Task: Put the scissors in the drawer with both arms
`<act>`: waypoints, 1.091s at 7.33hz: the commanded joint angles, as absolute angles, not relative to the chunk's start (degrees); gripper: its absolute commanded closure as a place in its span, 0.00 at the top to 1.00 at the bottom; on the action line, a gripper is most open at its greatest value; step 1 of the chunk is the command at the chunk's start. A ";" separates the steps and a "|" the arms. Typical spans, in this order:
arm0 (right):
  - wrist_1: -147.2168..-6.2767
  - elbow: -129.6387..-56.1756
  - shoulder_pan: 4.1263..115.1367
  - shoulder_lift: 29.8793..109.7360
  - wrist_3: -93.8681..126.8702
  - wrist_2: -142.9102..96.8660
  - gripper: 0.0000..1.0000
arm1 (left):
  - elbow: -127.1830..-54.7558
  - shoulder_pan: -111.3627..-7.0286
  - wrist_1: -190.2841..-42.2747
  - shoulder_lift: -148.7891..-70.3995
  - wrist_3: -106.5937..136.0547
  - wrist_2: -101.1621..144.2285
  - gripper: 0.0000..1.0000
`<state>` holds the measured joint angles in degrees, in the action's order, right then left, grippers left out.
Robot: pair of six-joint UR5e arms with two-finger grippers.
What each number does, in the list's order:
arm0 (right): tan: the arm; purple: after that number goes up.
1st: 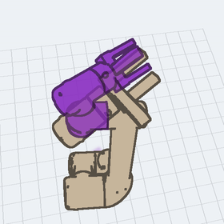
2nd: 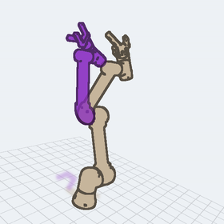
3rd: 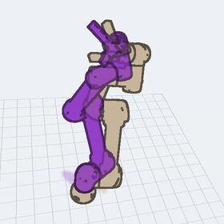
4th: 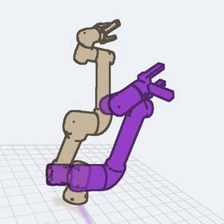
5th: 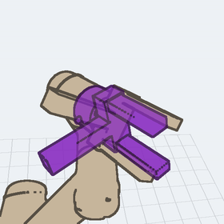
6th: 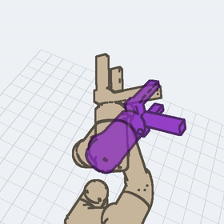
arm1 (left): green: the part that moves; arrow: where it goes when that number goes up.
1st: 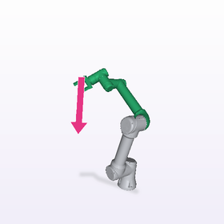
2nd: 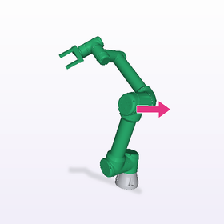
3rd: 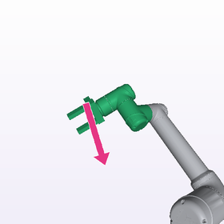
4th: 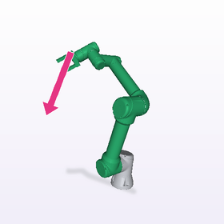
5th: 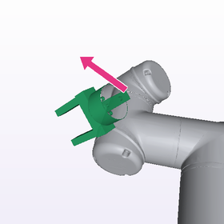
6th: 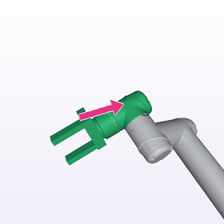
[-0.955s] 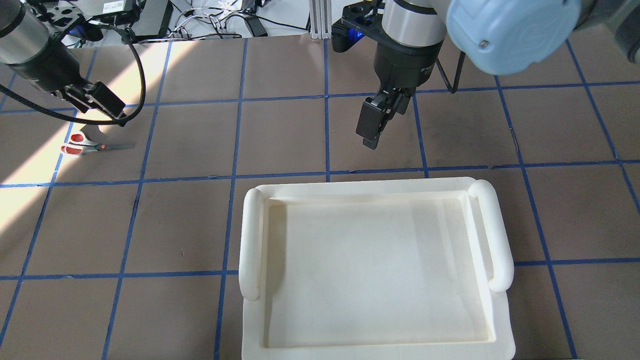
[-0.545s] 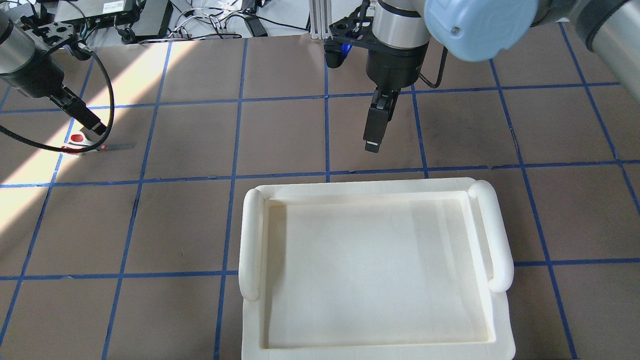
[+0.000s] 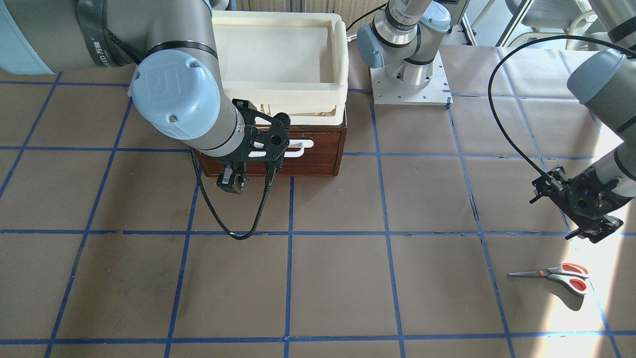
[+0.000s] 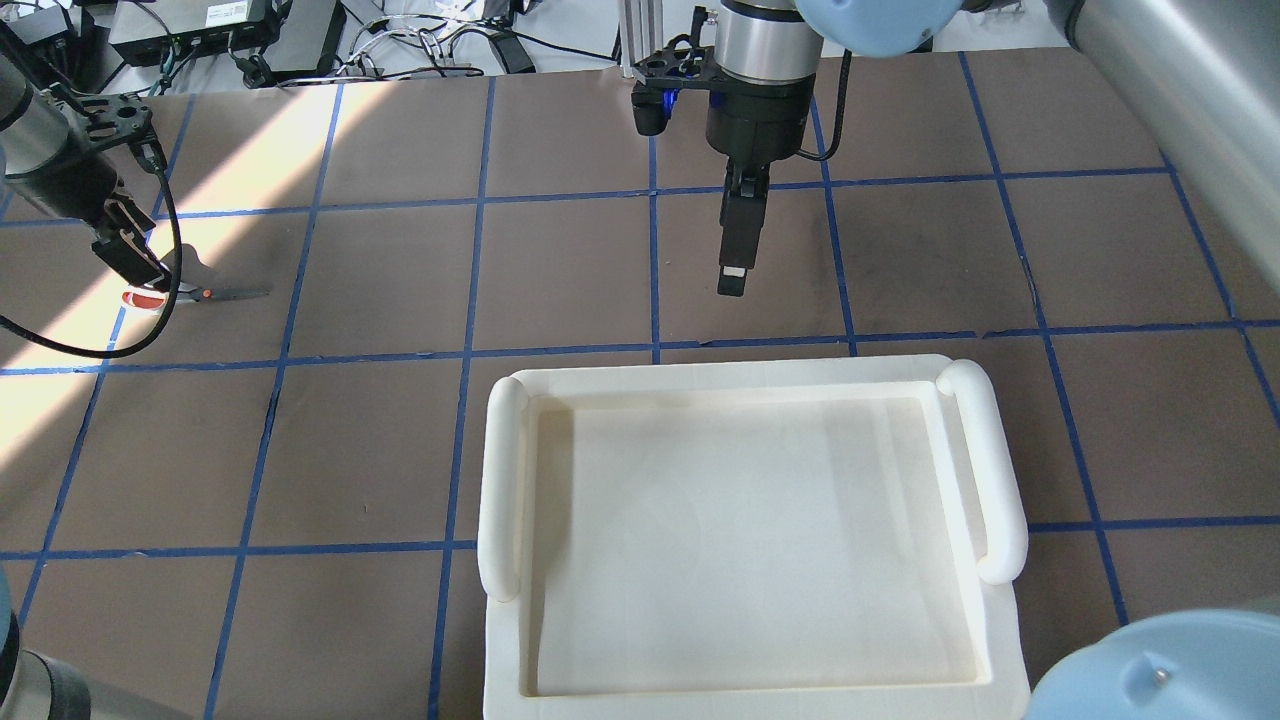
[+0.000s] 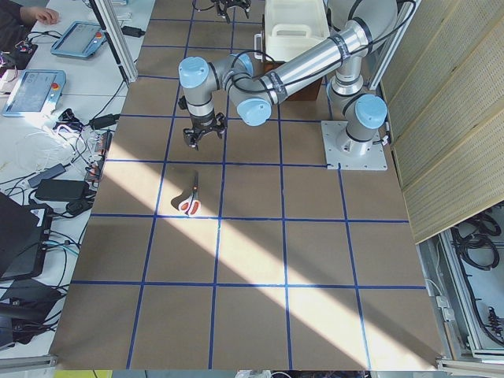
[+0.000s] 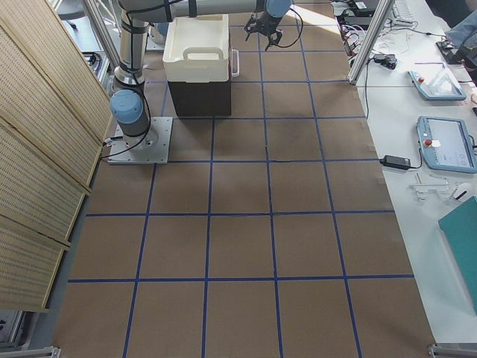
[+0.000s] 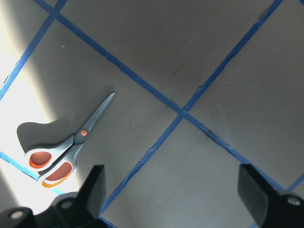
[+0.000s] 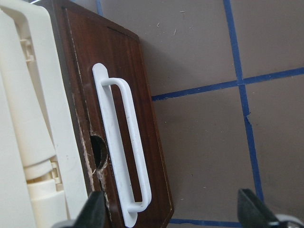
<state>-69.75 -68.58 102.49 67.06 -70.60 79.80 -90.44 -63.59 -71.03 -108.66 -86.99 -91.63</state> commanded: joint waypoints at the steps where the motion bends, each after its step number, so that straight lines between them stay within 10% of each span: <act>1: -65.31 -67.49 102.74 65.31 -77.57 79.72 0.99 | -90.44 -62.67 -65.24 -113.44 -98.39 -91.76 1.00; 8: -72.05 -73.65 105.73 60.91 -74.44 78.74 0.98 | -89.30 -57.66 -54.50 -125.15 -115.38 -90.18 1.00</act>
<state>-69.62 -73.54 104.90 61.81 -74.80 78.12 -89.31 -58.05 -55.70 -123.78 -113.69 -90.31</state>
